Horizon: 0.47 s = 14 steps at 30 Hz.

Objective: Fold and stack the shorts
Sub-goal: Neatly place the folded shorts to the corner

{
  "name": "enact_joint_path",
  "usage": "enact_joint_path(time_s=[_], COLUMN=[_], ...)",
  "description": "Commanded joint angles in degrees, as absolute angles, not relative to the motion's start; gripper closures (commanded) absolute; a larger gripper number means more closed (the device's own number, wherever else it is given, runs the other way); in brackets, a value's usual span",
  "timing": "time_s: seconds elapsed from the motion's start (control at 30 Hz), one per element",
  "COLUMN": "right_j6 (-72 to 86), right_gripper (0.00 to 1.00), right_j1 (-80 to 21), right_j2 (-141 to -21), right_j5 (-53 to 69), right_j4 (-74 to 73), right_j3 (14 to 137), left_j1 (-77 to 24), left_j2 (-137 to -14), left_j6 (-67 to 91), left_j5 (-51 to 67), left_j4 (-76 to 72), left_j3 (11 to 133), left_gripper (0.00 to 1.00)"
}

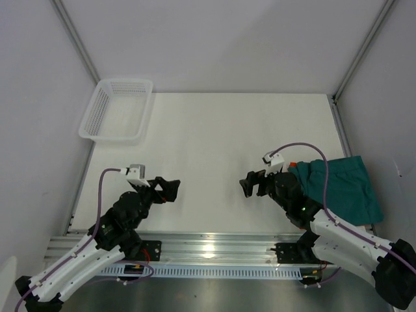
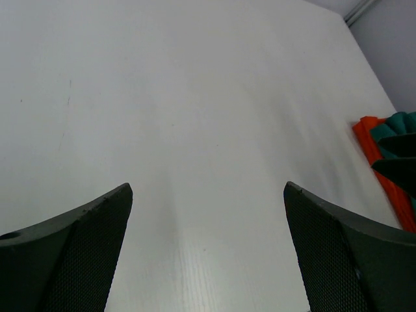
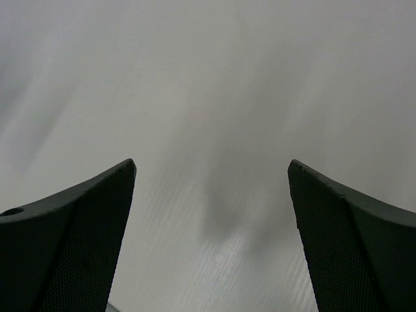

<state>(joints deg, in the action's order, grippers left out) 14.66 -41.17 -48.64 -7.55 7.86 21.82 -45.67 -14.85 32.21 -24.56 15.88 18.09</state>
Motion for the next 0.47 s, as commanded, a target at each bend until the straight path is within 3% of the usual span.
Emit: enact_joint_path(time_s=[0.0,0.43], right_j6=[12.13,13.54], right_gripper=[0.00,0.00], right_j1=[-41.75,-41.84], right_j2=[-46.76,-47.29], right_j5=[-14.58,-13.98], right_j4=[13.80,14.41], right_j3=[19.51,19.60], left_j1=[-45.35,-45.35], left_j2=[-13.19,-16.08], left_j6=[30.06,30.50], left_j5=[-26.89,-26.54], left_j4=[16.44,14.41], left_j3=[14.25,13.45], left_gripper=[0.01,0.01])
